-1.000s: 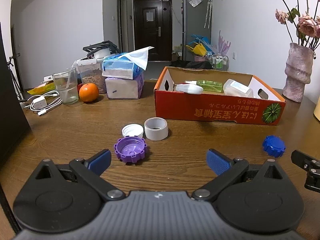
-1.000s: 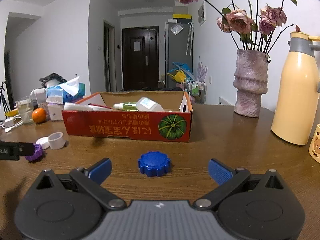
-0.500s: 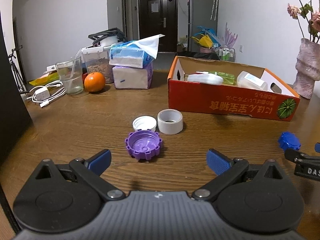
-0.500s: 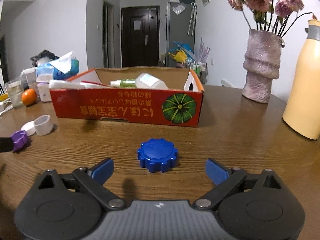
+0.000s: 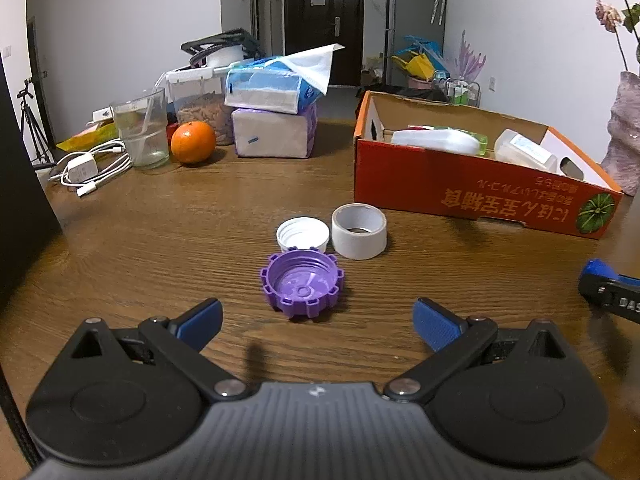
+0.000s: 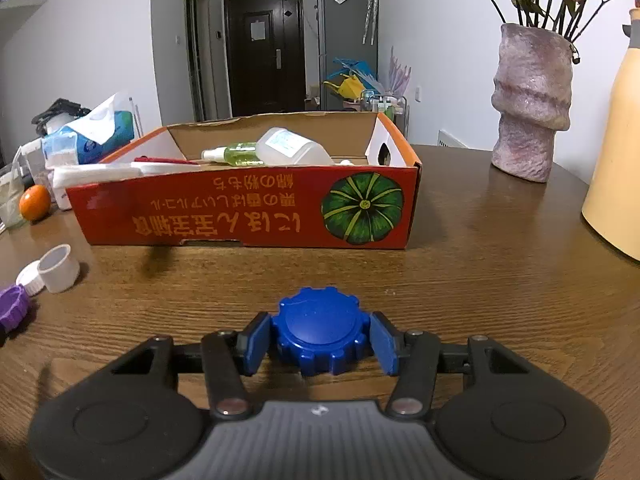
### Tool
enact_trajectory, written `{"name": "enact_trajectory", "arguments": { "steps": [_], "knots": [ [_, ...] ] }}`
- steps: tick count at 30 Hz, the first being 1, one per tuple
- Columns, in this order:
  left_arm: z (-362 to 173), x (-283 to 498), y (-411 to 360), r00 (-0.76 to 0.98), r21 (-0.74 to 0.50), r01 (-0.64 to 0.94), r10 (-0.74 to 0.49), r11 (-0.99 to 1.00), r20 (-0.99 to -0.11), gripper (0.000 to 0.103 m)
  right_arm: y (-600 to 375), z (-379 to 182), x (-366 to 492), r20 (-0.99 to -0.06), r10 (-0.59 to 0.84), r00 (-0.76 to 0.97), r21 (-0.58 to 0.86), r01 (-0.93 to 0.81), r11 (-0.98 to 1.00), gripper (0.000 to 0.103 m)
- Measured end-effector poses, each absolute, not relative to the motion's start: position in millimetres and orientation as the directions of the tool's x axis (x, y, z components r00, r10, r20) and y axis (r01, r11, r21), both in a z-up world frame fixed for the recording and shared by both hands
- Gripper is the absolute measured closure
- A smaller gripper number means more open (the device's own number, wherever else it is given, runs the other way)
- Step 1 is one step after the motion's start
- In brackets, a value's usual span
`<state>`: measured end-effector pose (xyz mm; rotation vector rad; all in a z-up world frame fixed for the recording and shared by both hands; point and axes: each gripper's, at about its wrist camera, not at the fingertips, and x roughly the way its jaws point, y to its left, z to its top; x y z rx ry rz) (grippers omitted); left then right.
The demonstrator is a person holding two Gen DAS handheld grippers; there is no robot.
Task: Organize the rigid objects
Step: 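Grasp the blue cap with the right gripper while the left grasps the purple cap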
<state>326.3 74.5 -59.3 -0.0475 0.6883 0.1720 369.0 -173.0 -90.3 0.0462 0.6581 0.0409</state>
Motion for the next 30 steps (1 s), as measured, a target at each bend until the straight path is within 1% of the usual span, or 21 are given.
{"name": "enact_trajectory", "arguments": {
  "steps": [10,20,22,23,24,25,27,28,29,30],
  "knots": [
    [-69,349,90,0.735,-0.004,-0.192,0.141,0.981,-0.663,0.000,-176,-82,356,-0.536,0.044,0.843,0.063,-0.013,0.998,0.050],
    [-76,366,98,0.722,-0.034,-0.186,0.113,0.982,-0.683,0.001,-174,-81,353,-0.531,0.046,0.846,0.065,-0.014,0.998,0.050],
    [-77,369,99,0.720,-0.036,-0.182,0.108,0.983,-0.685,0.006,-174,-80,353,-0.531,0.046,0.846,0.065,-0.013,0.998,0.050],
    [-77,369,100,0.719,-0.039,-0.179,0.104,0.983,-0.687,0.012,-174,-81,353,-0.531,0.046,0.846,0.065,-0.014,0.998,0.050],
    [-78,370,100,0.717,-0.043,-0.175,0.098,0.984,-0.690,0.020,-174,-81,353,-0.532,0.047,0.846,0.065,-0.014,0.998,0.050],
    [-78,370,100,0.718,-0.042,-0.172,0.096,0.984,-0.689,0.022,-174,-81,353,-0.532,0.046,0.846,0.065,-0.014,0.998,0.050],
    [-77,369,99,0.723,-0.033,-0.168,0.100,0.985,-0.683,0.033,-173,-81,353,-0.531,0.047,0.846,0.065,-0.015,0.998,0.050],
    [-77,368,99,0.727,-0.037,-0.166,0.097,0.985,-0.680,0.036,-173,-80,352,-0.531,0.047,0.846,0.065,-0.015,0.998,0.050],
    [-76,368,99,0.730,-0.040,-0.163,0.094,0.986,-0.677,0.042,-173,-80,352,-0.531,0.047,0.846,0.065,-0.015,0.998,0.050],
    [-76,368,99,0.731,-0.044,-0.162,0.090,0.986,-0.676,0.046,-173,-80,352,-0.531,0.047,0.846,0.065,-0.015,0.998,0.050]
  ]
}}
